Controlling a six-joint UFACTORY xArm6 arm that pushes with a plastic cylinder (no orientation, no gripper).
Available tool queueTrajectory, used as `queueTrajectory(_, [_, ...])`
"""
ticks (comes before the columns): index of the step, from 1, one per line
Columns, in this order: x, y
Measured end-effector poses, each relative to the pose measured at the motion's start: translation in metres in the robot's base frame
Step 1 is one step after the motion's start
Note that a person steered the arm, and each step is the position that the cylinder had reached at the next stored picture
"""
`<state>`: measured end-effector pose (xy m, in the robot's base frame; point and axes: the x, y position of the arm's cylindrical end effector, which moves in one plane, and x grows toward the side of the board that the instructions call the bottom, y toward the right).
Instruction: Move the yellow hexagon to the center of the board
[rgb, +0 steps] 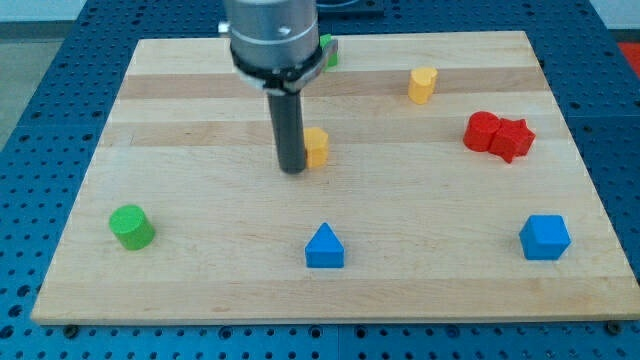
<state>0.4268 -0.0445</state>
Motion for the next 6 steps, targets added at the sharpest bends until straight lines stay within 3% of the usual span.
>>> queueTrajectory(2, [-0.080,0.012])
queueTrajectory(4, [-0.140,0.087])
queueTrajectory(6, [-0.205,0.107])
